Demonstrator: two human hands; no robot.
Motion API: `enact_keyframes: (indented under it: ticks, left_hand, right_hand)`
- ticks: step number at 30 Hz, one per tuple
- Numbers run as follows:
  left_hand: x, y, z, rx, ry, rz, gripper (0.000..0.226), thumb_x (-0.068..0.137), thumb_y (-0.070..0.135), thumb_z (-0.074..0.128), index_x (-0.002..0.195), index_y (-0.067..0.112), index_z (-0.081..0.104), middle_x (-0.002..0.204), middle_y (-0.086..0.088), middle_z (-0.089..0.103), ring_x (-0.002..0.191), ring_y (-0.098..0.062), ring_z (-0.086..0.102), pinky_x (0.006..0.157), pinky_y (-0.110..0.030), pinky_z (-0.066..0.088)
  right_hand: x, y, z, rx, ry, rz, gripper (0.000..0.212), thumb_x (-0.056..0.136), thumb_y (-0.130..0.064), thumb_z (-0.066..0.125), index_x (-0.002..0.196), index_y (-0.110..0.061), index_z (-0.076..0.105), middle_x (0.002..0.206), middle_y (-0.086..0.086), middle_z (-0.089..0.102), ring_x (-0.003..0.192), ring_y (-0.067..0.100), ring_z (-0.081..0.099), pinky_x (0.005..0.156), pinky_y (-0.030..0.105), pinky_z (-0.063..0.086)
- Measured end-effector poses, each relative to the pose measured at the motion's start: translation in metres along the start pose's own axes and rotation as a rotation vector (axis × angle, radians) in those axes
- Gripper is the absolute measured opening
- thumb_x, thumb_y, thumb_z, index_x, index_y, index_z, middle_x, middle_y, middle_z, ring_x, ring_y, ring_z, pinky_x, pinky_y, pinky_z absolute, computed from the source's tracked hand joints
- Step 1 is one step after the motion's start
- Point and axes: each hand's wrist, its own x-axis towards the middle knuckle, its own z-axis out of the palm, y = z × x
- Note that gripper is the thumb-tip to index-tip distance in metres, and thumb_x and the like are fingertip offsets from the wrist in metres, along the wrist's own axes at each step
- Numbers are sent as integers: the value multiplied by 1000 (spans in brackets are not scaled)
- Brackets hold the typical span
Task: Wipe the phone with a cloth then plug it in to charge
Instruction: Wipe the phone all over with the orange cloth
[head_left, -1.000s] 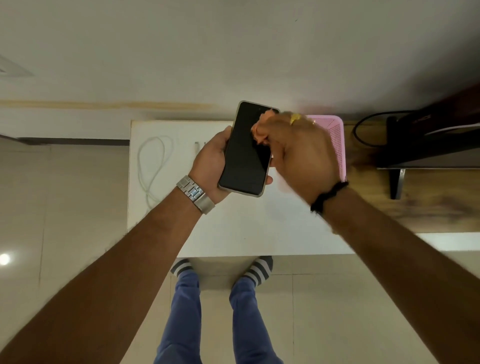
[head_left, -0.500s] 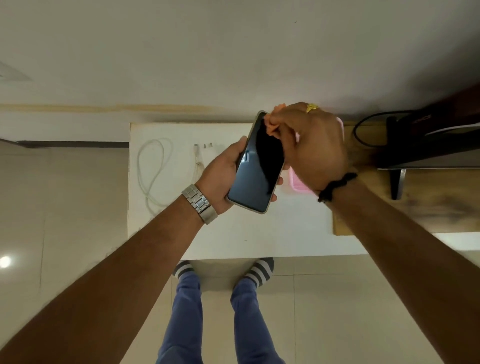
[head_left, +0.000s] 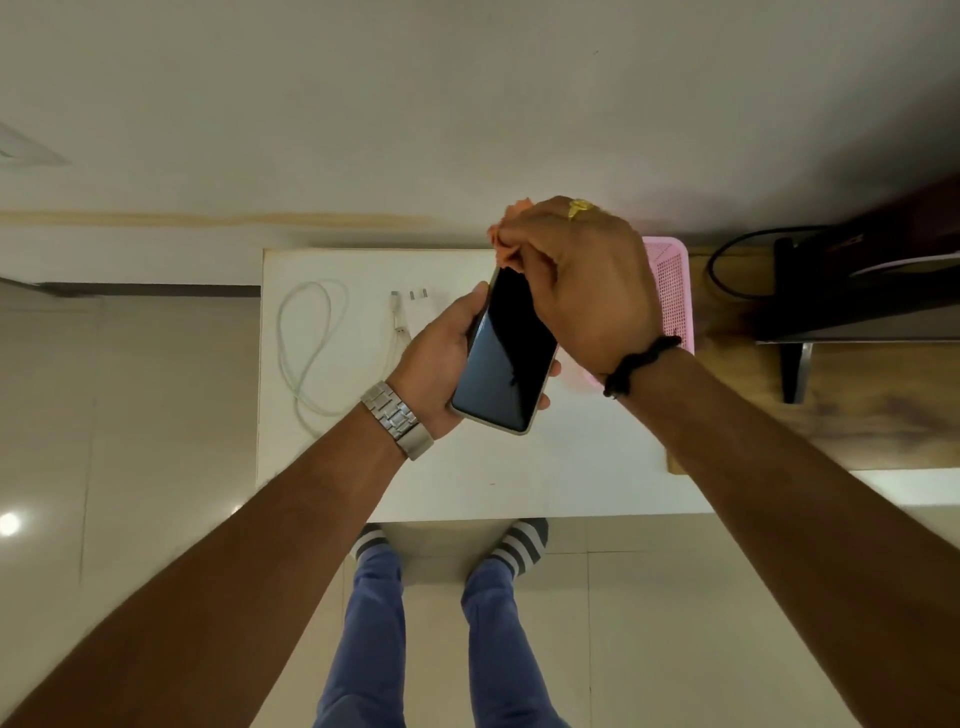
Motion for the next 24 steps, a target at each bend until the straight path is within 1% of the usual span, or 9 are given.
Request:
enact_keyframes:
  ticks: [4,6,9,11,14,16,20,22,24]
  left_hand:
    - [-4,11,-11,20,-53,2,63,107,57,25,136,19,67,130,-18,69,99,-34,72,82,-49,60]
    - [-3,9,-7,40,-40,0,61,107,56,26,130,22,71,127,-17,71,98,-34,72,81,-50,61]
    - [2,2,5,25,34,24,56,107,55,32,110,25,80,112,-13,77,93,-34,75,80,-51,61]
    - [5,3,7,-48,60,74,52,107,51,36,104,26,82,111,-9,78,96,-31,75,85,-50,59]
    - [7,10,2,-204,83,121,46,106,46,42,113,21,80,118,-8,74,109,-26,70,99,-43,53]
    - [6,6,1,-224,72,107,46,105,47,44,113,20,80,116,-9,74,107,-26,70,98,-41,53]
    - [5,-7,8,-143,60,78,51,106,50,37,106,24,81,110,-10,76,93,-30,72,81,-49,57]
    - [5,-1,7,-185,85,93,49,106,48,38,108,23,80,113,-10,75,98,-30,71,86,-48,56]
    - [4,8,2,-274,116,94,46,105,46,44,114,17,77,114,-9,74,105,-27,70,94,-41,55]
  right_hand:
    - [-21,17,-9,-5,22,62,21,101,-13,56,105,-12,77,103,8,76,98,25,69,93,39,53]
    - [-17,14,-5,7,40,85,22,101,-14,55,103,-13,77,103,6,76,98,23,69,92,39,54]
    - [1,1,3,18,83,94,21,98,-15,57,103,-15,77,106,2,75,99,21,67,91,36,54]
    - [0,-10,7,48,76,101,22,96,-16,55,104,-16,76,108,3,74,100,22,67,90,36,53]
    - [-35,-35,15,40,-32,38,24,97,-18,53,105,-14,75,106,8,75,95,29,69,85,39,57]
    - [-44,-35,16,69,-43,4,19,95,-13,58,103,-11,76,105,9,76,93,29,70,85,40,59]
    - [0,-9,12,117,92,166,24,95,-7,58,105,-15,78,109,3,75,103,22,68,94,34,52]
    - [-2,-16,18,146,112,161,23,95,-7,59,104,-15,78,109,3,75,102,20,69,94,32,52]
    - [-29,-34,27,144,51,66,20,94,-8,61,103,-17,77,106,2,76,95,20,70,89,35,56]
